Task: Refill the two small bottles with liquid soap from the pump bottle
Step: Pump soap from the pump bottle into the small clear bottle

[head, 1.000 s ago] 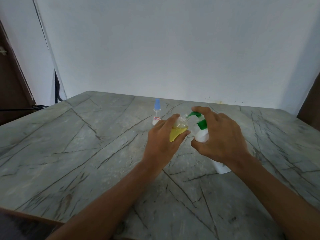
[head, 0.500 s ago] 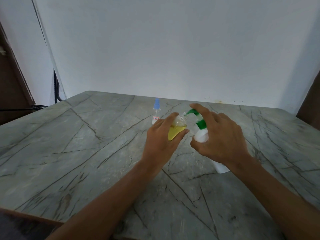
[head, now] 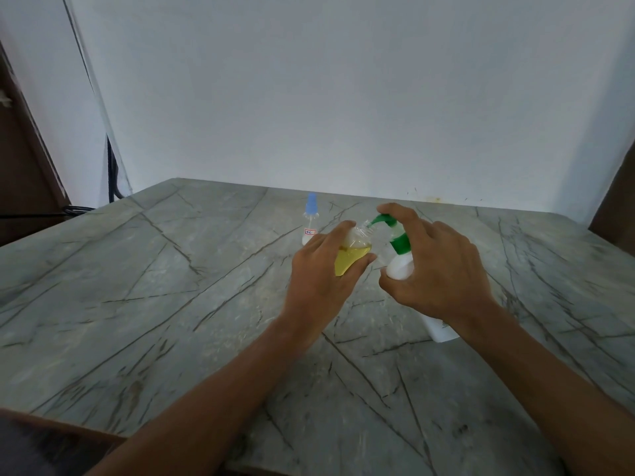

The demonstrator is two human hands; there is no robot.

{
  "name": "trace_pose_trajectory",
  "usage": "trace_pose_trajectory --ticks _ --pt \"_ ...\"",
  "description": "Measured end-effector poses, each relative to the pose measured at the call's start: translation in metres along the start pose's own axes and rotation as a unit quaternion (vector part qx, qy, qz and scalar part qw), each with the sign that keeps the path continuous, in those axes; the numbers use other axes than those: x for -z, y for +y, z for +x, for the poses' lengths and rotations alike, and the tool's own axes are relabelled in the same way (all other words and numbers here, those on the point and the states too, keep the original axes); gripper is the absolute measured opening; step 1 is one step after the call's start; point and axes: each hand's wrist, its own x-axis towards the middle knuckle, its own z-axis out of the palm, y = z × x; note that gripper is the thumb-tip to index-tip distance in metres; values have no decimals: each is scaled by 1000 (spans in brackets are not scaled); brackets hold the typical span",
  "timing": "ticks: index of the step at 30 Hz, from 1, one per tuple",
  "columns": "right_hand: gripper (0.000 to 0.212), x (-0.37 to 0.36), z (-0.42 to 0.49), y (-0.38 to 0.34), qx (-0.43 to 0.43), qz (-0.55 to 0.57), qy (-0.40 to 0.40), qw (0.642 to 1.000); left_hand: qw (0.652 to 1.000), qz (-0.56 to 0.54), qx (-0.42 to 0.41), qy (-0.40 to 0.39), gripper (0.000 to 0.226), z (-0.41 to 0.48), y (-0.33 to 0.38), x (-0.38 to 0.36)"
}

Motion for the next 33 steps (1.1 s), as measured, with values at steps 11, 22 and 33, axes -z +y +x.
trace_pose_trajectory --ticks 11,22,33 --pt "73 -3 0 4 2 34 33 999 999 18 -35 -17 55 -4 -1 -4" --pt "89 -1 -3 2 -4 13 37 999 1000 9 -23 1 53 -2 0 -2" --pt "88 -1 -2 1 -7 1 11 1000 1000 2 1 -8 53 -1 0 -1"
